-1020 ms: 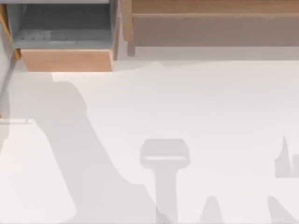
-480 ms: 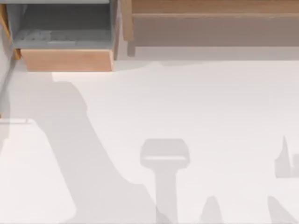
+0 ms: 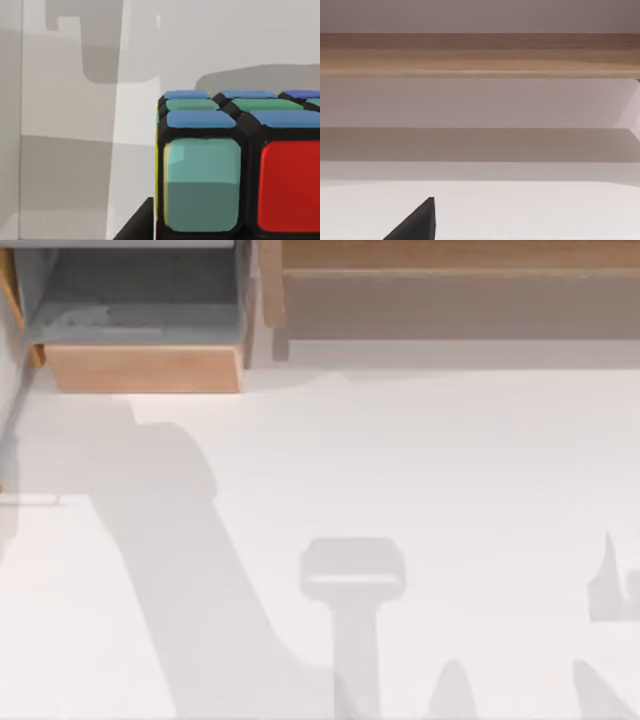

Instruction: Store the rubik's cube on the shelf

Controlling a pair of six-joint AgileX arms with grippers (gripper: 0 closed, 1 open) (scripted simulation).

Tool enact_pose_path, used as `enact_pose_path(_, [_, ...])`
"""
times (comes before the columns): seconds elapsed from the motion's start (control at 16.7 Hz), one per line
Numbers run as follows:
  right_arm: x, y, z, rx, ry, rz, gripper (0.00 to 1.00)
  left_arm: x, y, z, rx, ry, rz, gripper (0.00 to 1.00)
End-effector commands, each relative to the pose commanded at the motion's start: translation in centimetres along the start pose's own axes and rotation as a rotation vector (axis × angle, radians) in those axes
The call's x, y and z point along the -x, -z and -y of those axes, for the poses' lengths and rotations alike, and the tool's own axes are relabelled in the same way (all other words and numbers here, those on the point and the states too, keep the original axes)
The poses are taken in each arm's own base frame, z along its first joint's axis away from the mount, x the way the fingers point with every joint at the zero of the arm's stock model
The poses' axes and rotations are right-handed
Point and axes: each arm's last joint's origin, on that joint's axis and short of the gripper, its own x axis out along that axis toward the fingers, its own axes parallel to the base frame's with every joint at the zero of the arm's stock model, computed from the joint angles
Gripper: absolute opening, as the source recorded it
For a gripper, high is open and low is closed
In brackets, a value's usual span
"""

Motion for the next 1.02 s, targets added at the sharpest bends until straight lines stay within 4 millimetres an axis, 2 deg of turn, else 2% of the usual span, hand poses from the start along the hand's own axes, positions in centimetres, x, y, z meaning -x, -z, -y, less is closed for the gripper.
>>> enact_pose_path(0.36, [0.0, 0.0, 0.0, 0.0, 0.0, 0.0, 1.0, -1.3, -1.5, 0.8, -0.04, -0.025, 0.027, 0.0])
enact_pose_path(0.66, [0.0, 0.0, 0.0, 0.0, 0.0, 0.0, 1.0, -1.1, -1.3, 0.6, -0.038, -0.031, 0.026, 0.0])
enact_pose_path(0.84, [0.0, 0.0, 0.0, 0.0, 0.0, 0.0, 1.0, 1.1, -0.9, 1.7, -0.053, -0.086, 0.049, 0.0])
enact_pose_path(1.02, [0.0, 0.0, 0.0, 0.0, 0.0, 0.0, 1.0, 4.9, -0.2, 5.1, -0.109, -0.184, 0.12, 0.0])
